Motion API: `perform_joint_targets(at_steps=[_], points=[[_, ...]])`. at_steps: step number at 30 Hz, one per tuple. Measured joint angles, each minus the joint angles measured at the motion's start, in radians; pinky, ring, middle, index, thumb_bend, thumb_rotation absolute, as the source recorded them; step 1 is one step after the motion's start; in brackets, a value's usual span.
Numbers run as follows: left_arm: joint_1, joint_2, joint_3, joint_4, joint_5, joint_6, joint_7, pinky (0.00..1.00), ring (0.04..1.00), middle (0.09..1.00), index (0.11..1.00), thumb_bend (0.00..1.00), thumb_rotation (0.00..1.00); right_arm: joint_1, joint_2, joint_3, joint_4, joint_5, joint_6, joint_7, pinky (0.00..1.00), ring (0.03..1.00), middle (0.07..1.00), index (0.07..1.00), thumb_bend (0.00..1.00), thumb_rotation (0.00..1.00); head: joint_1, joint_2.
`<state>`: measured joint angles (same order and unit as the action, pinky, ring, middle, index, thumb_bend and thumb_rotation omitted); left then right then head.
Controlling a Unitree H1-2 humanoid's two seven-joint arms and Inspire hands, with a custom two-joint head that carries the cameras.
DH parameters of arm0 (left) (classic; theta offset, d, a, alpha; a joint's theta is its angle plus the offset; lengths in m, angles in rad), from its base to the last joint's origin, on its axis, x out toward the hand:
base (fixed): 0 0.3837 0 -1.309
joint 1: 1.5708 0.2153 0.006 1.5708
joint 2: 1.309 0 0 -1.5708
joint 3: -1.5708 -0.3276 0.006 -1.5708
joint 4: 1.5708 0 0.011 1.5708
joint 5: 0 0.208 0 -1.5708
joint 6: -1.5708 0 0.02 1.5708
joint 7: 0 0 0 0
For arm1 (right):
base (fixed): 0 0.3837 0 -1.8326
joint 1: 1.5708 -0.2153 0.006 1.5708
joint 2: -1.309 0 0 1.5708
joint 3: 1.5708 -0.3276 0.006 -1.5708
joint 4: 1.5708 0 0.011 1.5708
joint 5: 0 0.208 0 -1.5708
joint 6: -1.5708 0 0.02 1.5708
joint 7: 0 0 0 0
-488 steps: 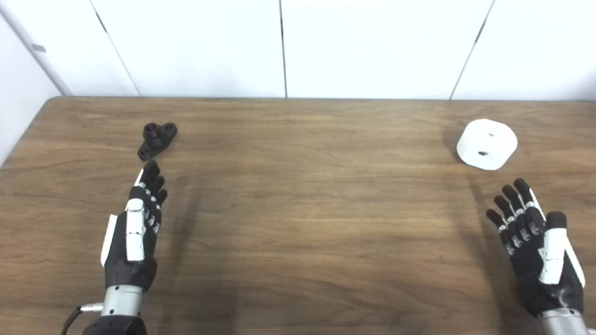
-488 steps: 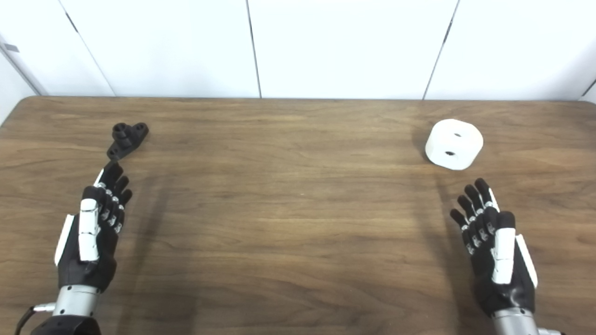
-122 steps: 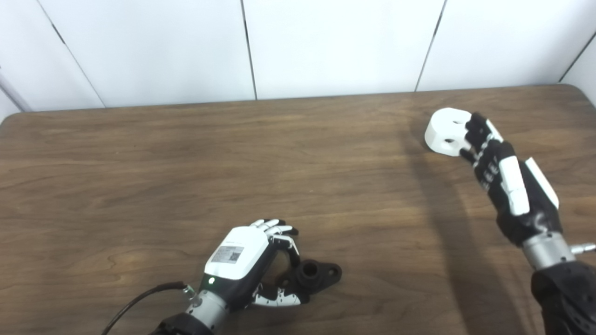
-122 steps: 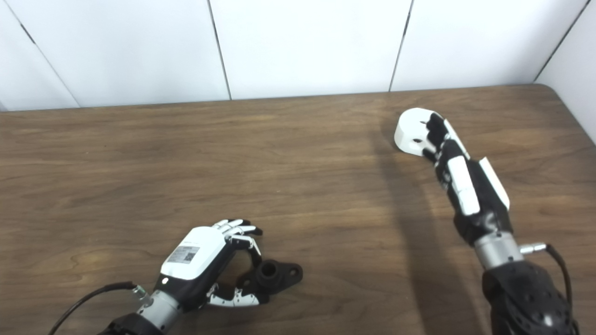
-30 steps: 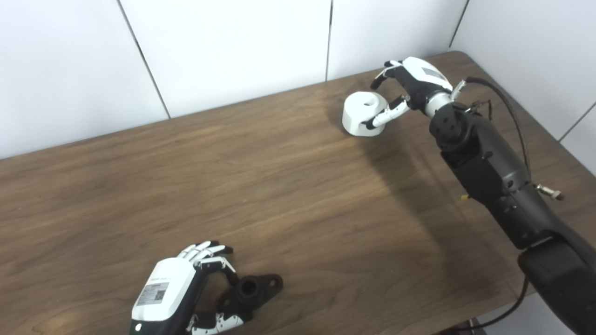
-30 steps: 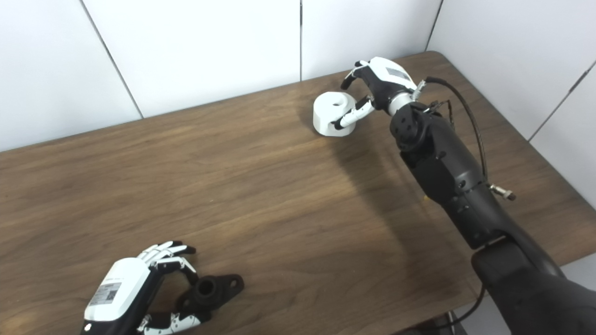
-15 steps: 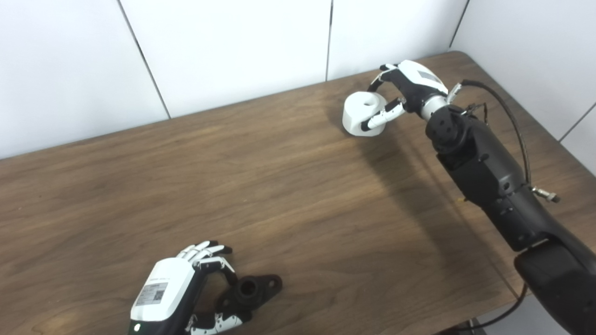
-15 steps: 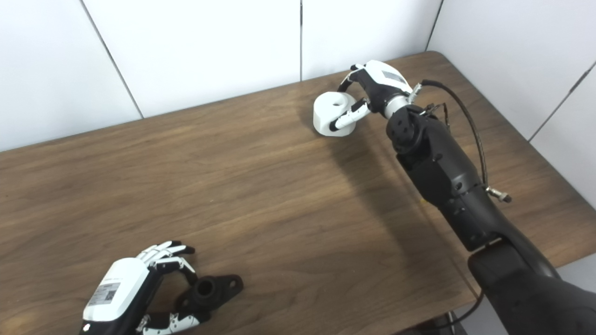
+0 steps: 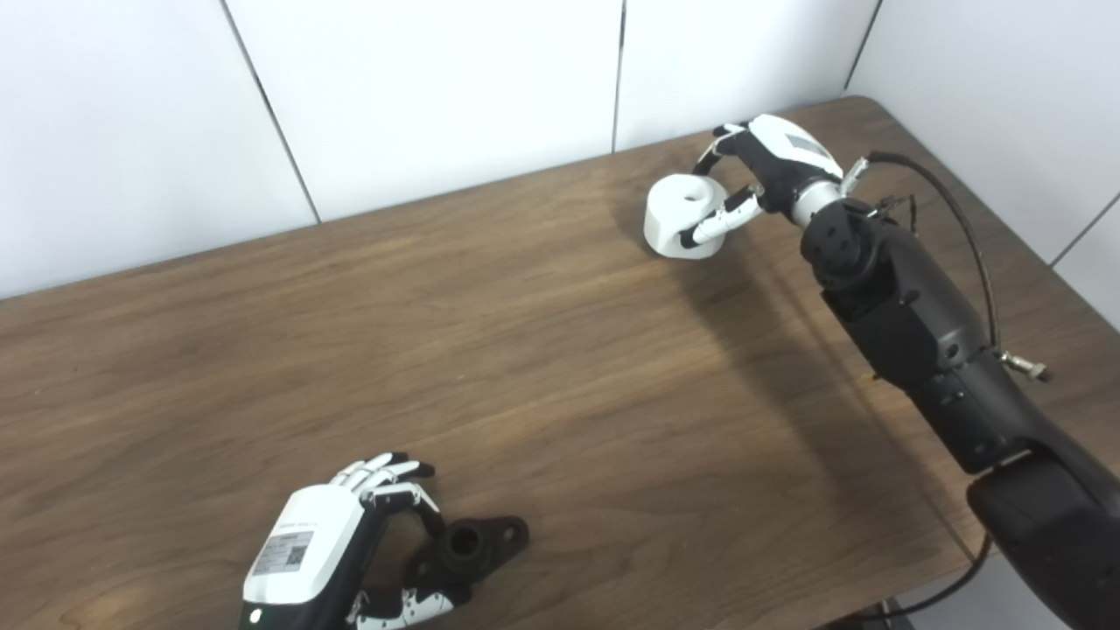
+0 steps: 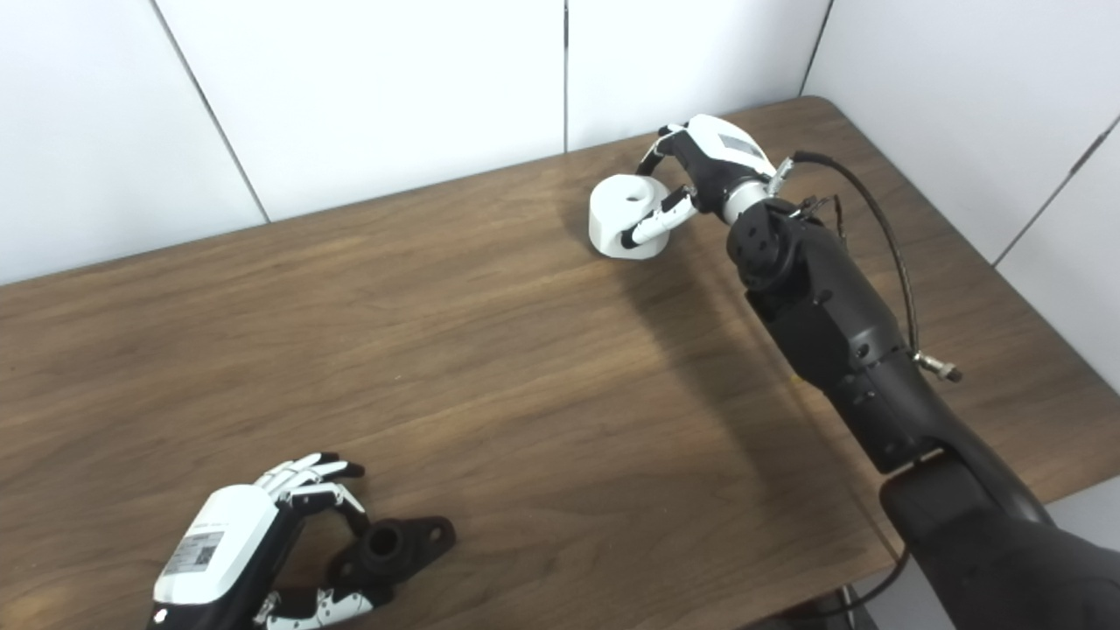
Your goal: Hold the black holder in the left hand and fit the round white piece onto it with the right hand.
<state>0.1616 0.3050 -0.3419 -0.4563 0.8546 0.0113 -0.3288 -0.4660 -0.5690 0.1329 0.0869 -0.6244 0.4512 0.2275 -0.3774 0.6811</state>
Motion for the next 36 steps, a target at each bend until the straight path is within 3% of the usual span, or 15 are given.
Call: perform_joint_targets(at_steps=[27, 28, 30, 36], points=[[0.003, 0.0, 0.005, -0.002, 0.0, 0.0, -0.002, 0.87, 0.888, 0.815, 0.49, 0.51, 0.05, 0.0, -0.001, 0.002, 0.002, 0.0, -0.004, 0.0, 0.88, 0.981, 0.899, 0.571, 0.83, 0.23, 0.006, 0.002], [0.003, 0.0, 0.006, -0.002, 0.0, 0.0, -0.002, 0.87, 0.889, 0.816, 0.49, 0.51, 0.05, 0.0, -0.001, 0.002, 0.002, 0.0, -0.005, 0.0, 0.88, 0.98, 0.897, 0.531, 0.68, 0.19, 0.006, 0.002], [0.003, 0.0, 0.006, -0.002, 0.0, 0.0, -0.002, 0.87, 0.89, 0.817, 0.49, 0.51, 0.05, 0.0, -0.001, -0.001, 0.002, 0.004, -0.008, -0.001, 0.88, 0.975, 0.884, 0.497, 0.56, 0.16, 0.006, 0.002], [0.003, 0.0, 0.006, -0.002, 0.0, 0.0, -0.002, 0.87, 0.886, 0.816, 0.49, 0.51, 0.05, 0.004, -0.001, -0.009, 0.006, 0.016, -0.035, -0.022, 0.86, 0.961, 0.856, 0.485, 0.52, 0.14, 0.006, 0.002]])
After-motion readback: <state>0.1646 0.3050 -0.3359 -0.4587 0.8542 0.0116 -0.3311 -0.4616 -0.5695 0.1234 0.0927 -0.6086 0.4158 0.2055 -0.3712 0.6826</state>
